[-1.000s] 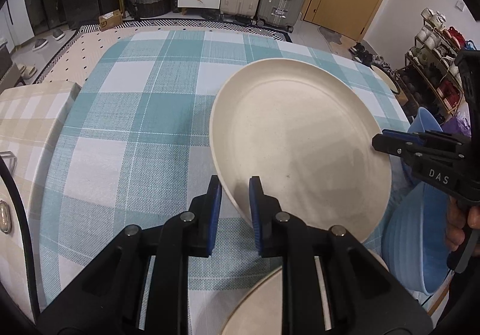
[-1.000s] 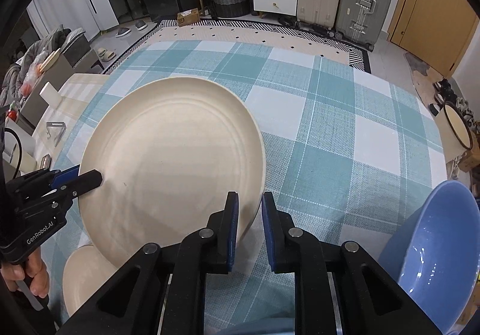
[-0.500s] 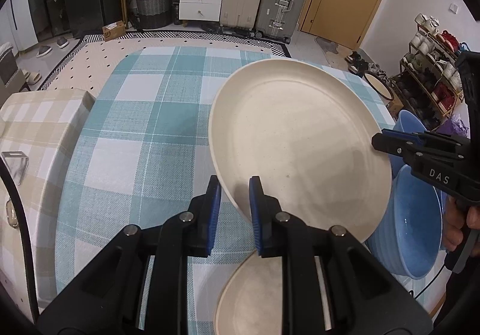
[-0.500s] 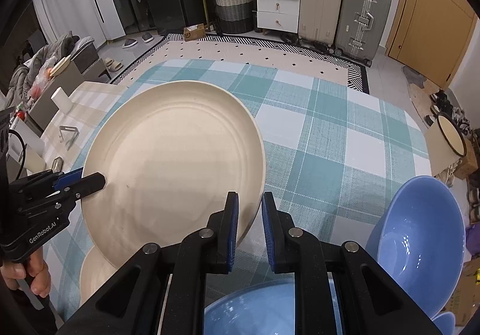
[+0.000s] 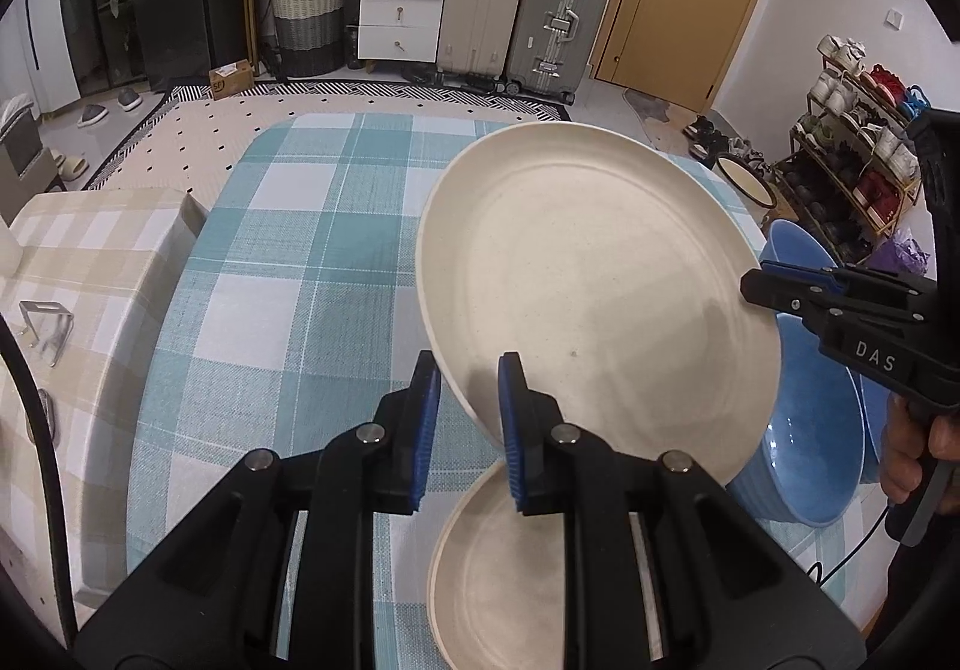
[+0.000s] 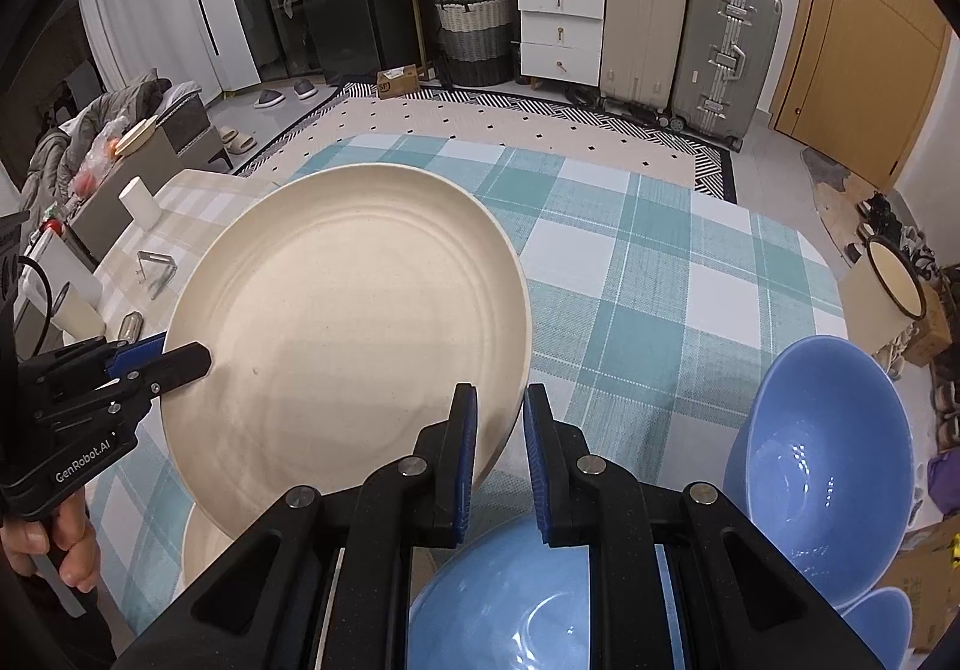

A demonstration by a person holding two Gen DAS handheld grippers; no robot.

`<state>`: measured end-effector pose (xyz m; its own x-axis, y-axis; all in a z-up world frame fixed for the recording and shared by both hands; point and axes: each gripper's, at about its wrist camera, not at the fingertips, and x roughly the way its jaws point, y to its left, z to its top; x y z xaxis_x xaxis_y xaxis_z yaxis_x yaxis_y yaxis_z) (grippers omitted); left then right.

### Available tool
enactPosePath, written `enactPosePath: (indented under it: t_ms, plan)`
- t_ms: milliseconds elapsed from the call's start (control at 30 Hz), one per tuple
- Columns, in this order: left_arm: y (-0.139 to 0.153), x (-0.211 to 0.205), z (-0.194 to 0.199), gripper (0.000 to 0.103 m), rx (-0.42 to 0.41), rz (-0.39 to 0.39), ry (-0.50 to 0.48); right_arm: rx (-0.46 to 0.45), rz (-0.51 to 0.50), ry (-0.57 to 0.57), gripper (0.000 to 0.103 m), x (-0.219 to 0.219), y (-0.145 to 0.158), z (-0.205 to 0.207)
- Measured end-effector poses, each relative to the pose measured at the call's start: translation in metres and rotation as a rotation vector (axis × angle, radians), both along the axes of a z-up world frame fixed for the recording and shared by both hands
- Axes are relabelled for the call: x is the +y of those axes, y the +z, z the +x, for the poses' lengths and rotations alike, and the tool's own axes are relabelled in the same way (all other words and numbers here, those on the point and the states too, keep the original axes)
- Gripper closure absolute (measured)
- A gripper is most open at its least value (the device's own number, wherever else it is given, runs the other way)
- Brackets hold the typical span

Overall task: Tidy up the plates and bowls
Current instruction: 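Lift the cream plate with both grippers and carry it toward the plate stack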

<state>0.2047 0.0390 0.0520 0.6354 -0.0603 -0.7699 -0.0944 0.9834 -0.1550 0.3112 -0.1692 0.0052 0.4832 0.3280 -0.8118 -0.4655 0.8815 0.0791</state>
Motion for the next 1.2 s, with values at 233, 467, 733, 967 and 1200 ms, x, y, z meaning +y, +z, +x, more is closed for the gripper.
enactPosePath:
  t_ms: [233,467,733,967,1200]
  plan:
    - [0.005,-0.002,-0.014,0.087,-0.014,0.006,0.001,-0.017,0.004,0.004,0.087,-0.001,0.005,-0.017]
    - [0.009,-0.002,-0.035,0.087,-0.026,0.008,0.006,-0.031,0.012,0.014,0.087,0.000,0.007,-0.033]
    - [0.013,-0.002,-0.057,0.087,-0.038,0.008,0.014,-0.047,0.019,0.027,0.087,0.001,0.011,-0.053]
    - [0.014,-0.003,-0.070,0.087,-0.043,0.016,0.013,-0.063,0.023,0.034,0.087,0.001,0.015,-0.068]
    - [0.012,-0.005,-0.088,0.087,-0.048,0.020,0.012,-0.064,0.031,0.037,0.086,0.000,0.011,-0.083]
